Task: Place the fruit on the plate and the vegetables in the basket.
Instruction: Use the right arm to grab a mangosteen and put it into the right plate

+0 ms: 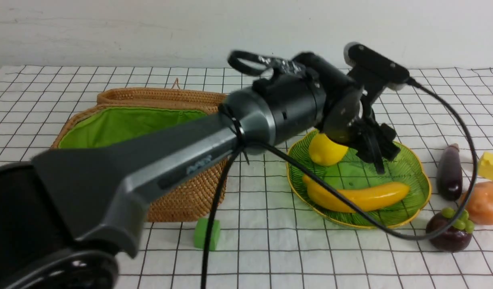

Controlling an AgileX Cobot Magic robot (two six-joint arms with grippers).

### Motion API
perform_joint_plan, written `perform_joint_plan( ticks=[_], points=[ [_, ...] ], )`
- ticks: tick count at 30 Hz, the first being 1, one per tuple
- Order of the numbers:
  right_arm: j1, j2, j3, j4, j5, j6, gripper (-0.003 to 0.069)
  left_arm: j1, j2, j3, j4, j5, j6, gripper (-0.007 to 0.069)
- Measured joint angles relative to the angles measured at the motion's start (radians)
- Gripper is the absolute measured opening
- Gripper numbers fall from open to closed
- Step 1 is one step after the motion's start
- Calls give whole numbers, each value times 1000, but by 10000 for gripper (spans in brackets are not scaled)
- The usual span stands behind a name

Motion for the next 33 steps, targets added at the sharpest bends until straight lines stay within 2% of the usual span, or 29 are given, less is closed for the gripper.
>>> perform_joint_plan(
  ticks=[4,6,7,8,12,15,18,19,22,27,28,30,31,33],
  points=[
    [0,166,0,-28,-2,5,128,0,-184,-1,-58,253,0,221],
    [0,260,0,-51,-31,4,128,0,-272,-1,-63,355,0,46],
    [0,260,0,-51,-33,4,128,0,-281,-2,-63,355,0,35],
    [0,330,0,-69,-54,4,129,0,-337,-2,-64,419,-3,-13],
    [0,455,1,-109,-78,5,129,0,-486,75,-90,491,-19,-13],
    [0,534,1,-160,-81,18,130,0,-636,255,-160,477,-19,-13],
    [0,589,1,-219,-87,60,134,0,-771,431,-201,415,-2,-13],
    [0,626,1,-259,-93,98,141,0,-864,564,-217,356,10,-13],
    [0,702,1,-313,-115,141,163,0,-1016,777,-224,243,19,-13],
    [-35,837,1,-304,-196,151,285,0,-1260,1006,-236,74,35,-13],
    [-58,865,1,-294,-218,142,330,0,-1310,1043,-240,44,46,-13],
    [-98,921,1,-248,-255,105,409,0,-1382,1070,-245,11,67,-13],
    [-98,927,1,-243,-255,100,409,0,-1382,1071,-245,8,70,-13],
    [-143,988,1,-169,-297,32,504,0,-1447,1077,-250,-25,92,-13]
  ],
)
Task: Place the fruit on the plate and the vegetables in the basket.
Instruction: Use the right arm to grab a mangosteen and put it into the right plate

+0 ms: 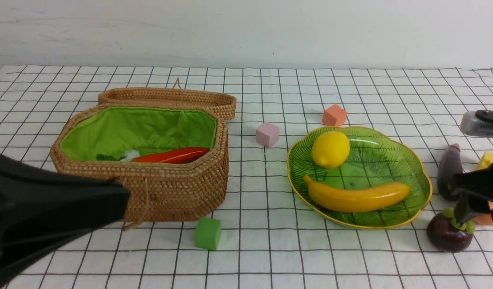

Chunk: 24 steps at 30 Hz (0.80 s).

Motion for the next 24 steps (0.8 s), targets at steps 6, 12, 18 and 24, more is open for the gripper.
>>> perform_joint_plan(
  ticks=[6,12,18,24],
  points=[
    [-41,117,0,85,-88,-114,629,0,-40,1,0,-52,8,-13],
    [-46,196,0,90,-141,-152,617,0,-37,2,-1,-53,9,-13],
    [-47,246,-13,100,-161,-188,600,0,-37,2,-2,-54,9,-13],
    [-46,253,-23,105,-146,-207,591,0,-37,2,3,-53,9,-13]
  ],
)
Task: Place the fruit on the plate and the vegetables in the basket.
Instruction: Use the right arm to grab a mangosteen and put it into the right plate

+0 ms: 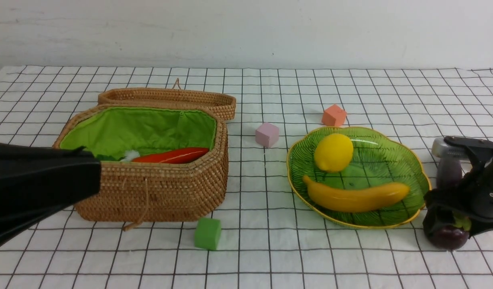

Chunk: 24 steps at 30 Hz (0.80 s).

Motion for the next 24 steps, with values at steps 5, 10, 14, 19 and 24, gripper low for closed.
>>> perform_joint_plan(
  ticks=[5,10,14,19,24],
  points=[
    [0,-15,-1,1,60,1,590,0,0,0,6,19,0,-13],
    [0,-95,6,5,194,45,589,0,0,0,20,37,0,-13],
    [34,-214,-25,75,140,46,589,0,0,0,21,18,0,-13],
    [111,-190,-38,147,-167,-13,589,0,0,1,22,-49,0,-13],
    [133,-41,-39,154,-461,-26,589,0,0,1,22,-113,0,-13]
  ],
)
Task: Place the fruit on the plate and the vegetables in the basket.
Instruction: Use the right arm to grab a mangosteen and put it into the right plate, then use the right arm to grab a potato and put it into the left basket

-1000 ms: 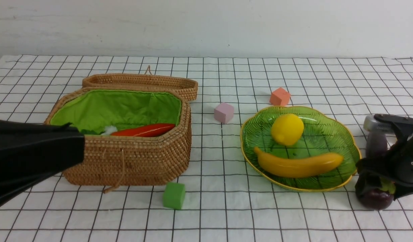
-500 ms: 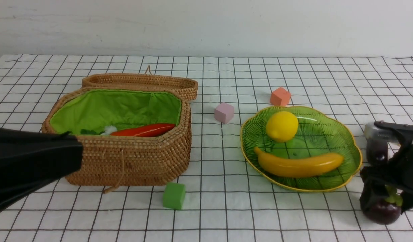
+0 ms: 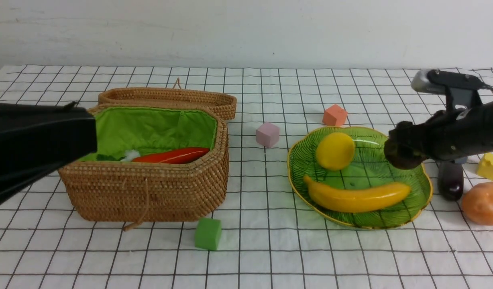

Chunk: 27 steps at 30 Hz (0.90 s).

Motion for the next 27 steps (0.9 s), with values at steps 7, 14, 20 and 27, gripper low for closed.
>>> perform_joint_plan(
  ticks=[7,14,20,27],
  points=[
    [0,7,1,-1,18,0,680,0,0,1,-22,-1,0,-13],
    [-35,-183,1,-13,165,10,619,0,0,1,-27,-1,-1,-13],
    [-234,-291,1,-114,398,213,462,0,0,1,-27,-1,-1,-13],
    [-428,-200,22,-120,453,398,489,0,0,1,-27,-1,-1,-13]
  ],
)
